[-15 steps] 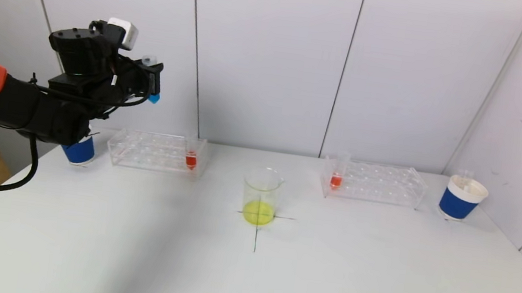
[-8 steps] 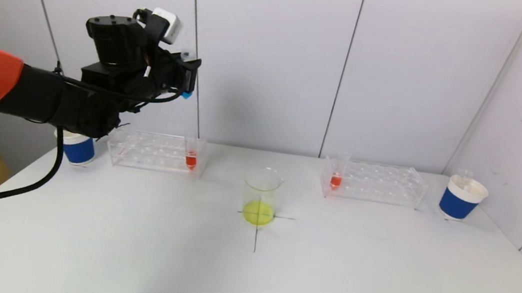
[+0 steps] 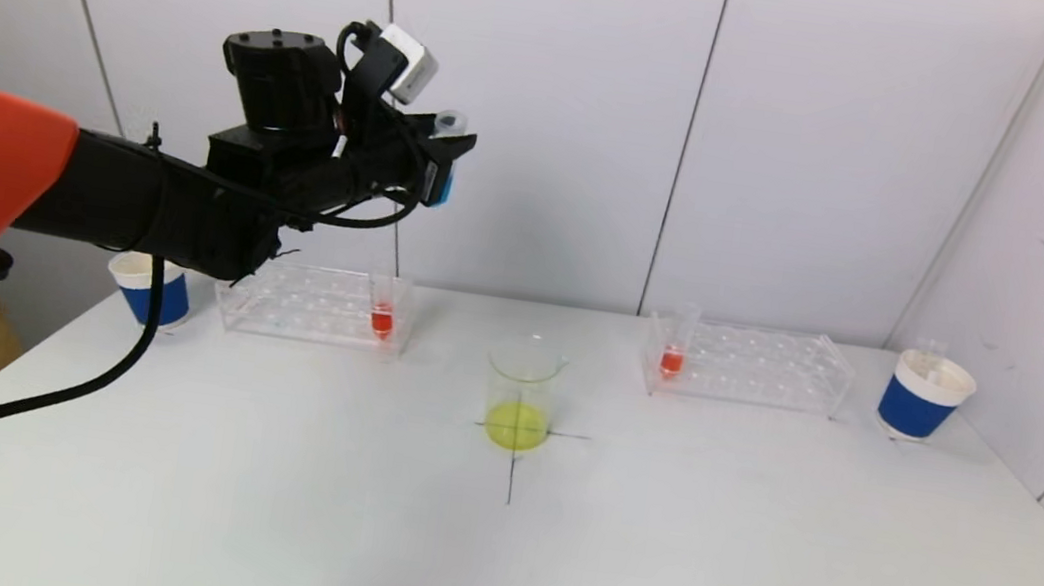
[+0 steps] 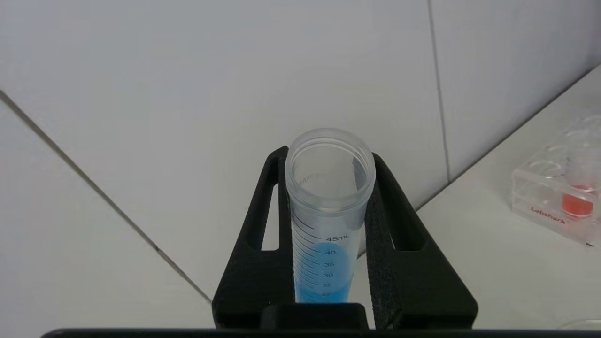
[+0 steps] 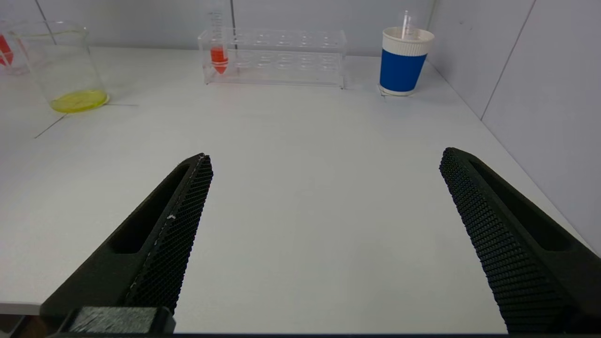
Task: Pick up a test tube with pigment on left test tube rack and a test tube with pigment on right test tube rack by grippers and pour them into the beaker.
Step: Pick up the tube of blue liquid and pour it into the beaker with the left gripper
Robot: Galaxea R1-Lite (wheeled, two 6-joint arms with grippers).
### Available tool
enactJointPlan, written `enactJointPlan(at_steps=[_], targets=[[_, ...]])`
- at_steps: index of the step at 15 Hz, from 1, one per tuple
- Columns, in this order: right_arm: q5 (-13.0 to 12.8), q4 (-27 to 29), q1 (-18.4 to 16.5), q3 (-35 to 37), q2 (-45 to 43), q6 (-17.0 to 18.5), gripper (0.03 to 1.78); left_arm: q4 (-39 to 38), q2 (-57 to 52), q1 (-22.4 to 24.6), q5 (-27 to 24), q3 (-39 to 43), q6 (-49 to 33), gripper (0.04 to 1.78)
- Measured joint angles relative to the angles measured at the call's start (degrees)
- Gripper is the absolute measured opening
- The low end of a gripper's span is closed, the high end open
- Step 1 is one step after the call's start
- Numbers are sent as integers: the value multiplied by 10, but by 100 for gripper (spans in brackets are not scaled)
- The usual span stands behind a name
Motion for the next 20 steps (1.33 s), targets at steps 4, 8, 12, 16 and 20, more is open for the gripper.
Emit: enactJointPlan(at_steps=[4,8,12,16,20], targets=[[0,0,0,0,0,0,176,-2,14,-5,-45,2,61,44],[0,0,0,0,0,0,176,-3,32,-8,-74,5,117,44],[0,0,0,0,0,0,176,0,44,-10,-109,9,176,44],[0,0,0,0,0,0,176,12,50,-21,-130,24,240,44],[0,0,0,0,0,0,176,30,51,-28,-146,41,297,44]])
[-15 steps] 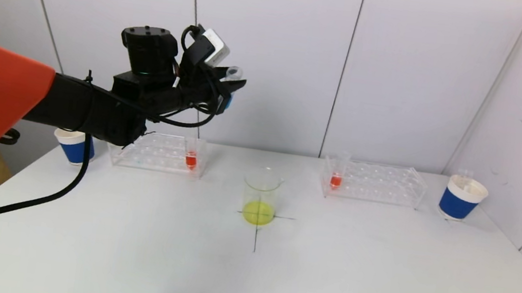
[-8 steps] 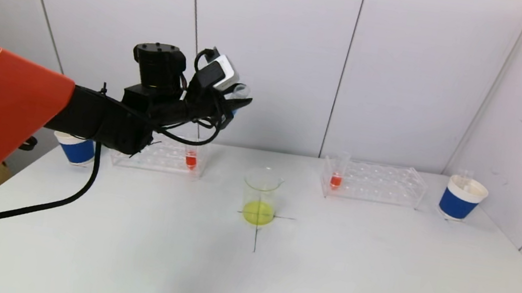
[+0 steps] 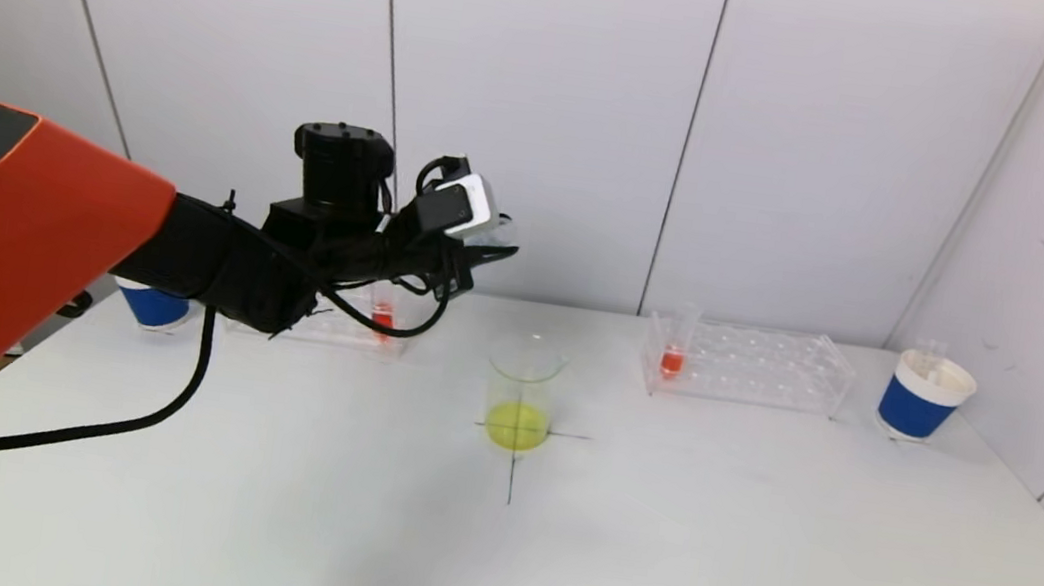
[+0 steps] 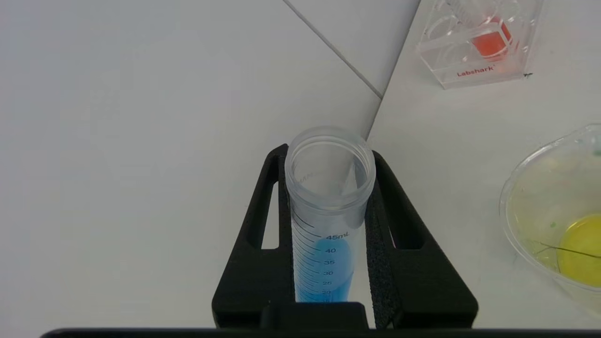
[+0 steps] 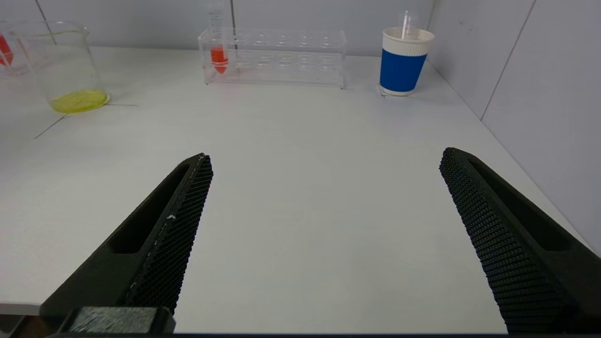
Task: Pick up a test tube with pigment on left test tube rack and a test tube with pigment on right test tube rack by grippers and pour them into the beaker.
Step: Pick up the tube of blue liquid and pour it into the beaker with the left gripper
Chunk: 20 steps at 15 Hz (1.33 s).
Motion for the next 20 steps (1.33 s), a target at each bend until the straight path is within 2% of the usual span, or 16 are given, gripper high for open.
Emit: enactJointPlan(at_steps=[7,20], targets=[[0,0,0,0,0,0,176,-3,0,-12,-21,27,51,44],[0,0,0,0,0,0,176,-29,1,-15,-26,55,158,44]])
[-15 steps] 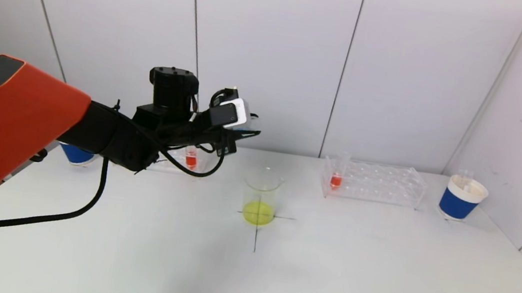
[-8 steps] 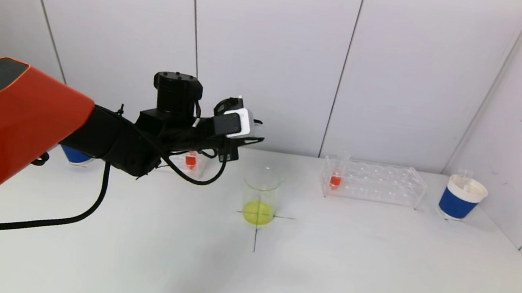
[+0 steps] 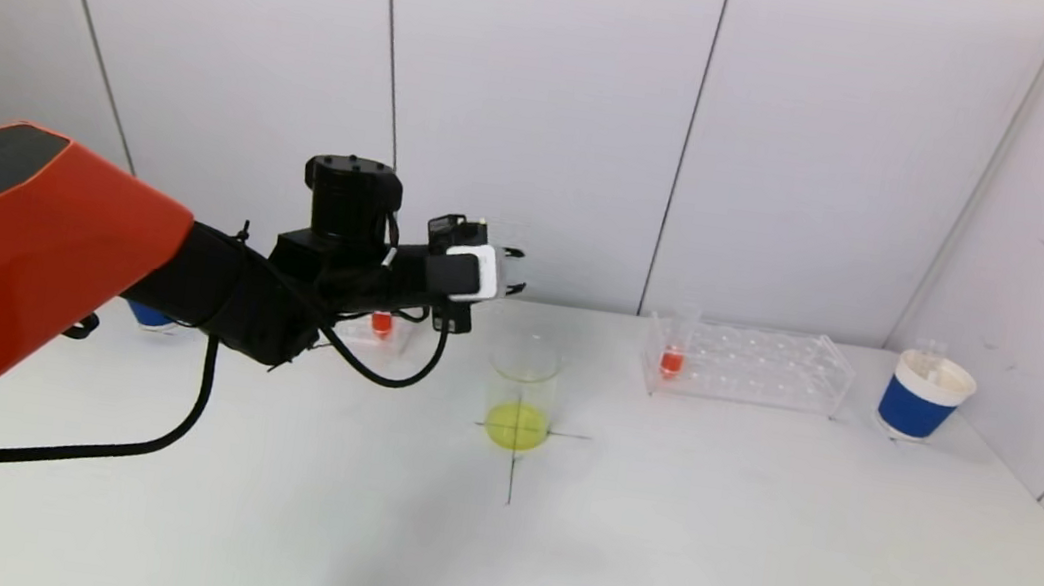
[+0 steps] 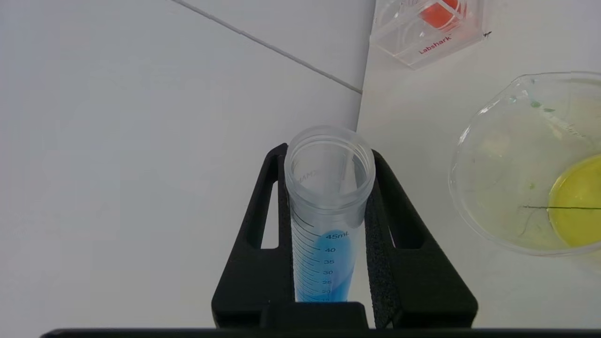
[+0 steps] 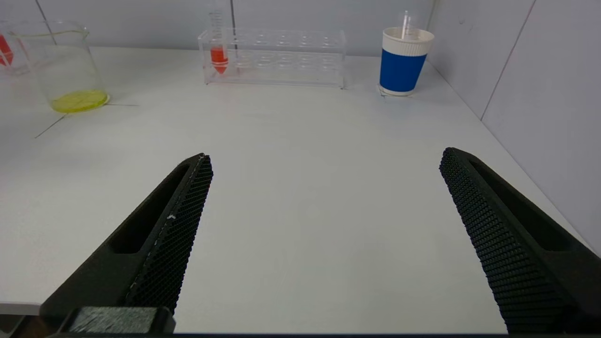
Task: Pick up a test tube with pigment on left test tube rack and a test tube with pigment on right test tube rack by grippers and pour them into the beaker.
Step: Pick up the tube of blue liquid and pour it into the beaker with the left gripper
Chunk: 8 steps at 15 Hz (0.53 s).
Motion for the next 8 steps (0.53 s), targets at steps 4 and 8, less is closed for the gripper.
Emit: enactJointPlan(at_steps=[4,8], targets=[[0,0,0,0,0,0,176,-14,2,-2,-1,21,29,44],[0,0,0,0,0,0,176,-13,4,-7,-1,23,57,44]])
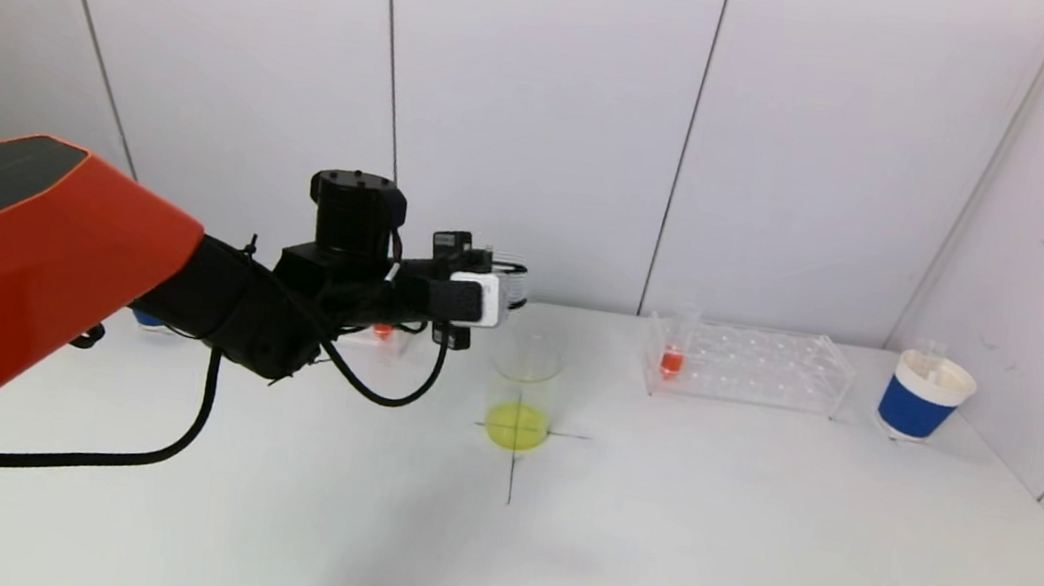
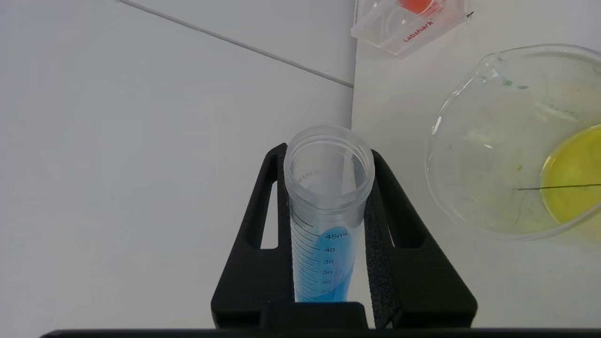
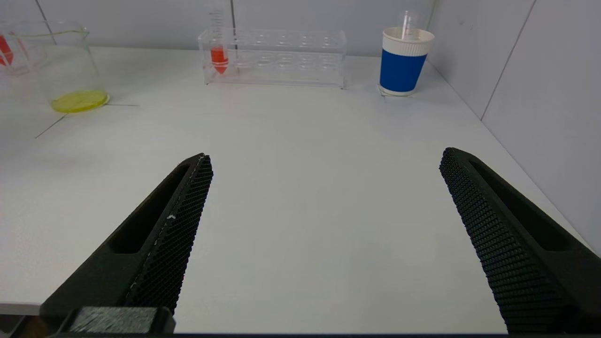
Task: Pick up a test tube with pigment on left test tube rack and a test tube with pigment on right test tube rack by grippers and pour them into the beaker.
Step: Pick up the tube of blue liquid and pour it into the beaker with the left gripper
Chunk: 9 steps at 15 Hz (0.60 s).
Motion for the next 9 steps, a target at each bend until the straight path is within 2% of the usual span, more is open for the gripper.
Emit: enactJointPlan(at_steps=[9], targets=[[0,0,0,0,0,0,176,10,3,-5,0,-1,54,44]])
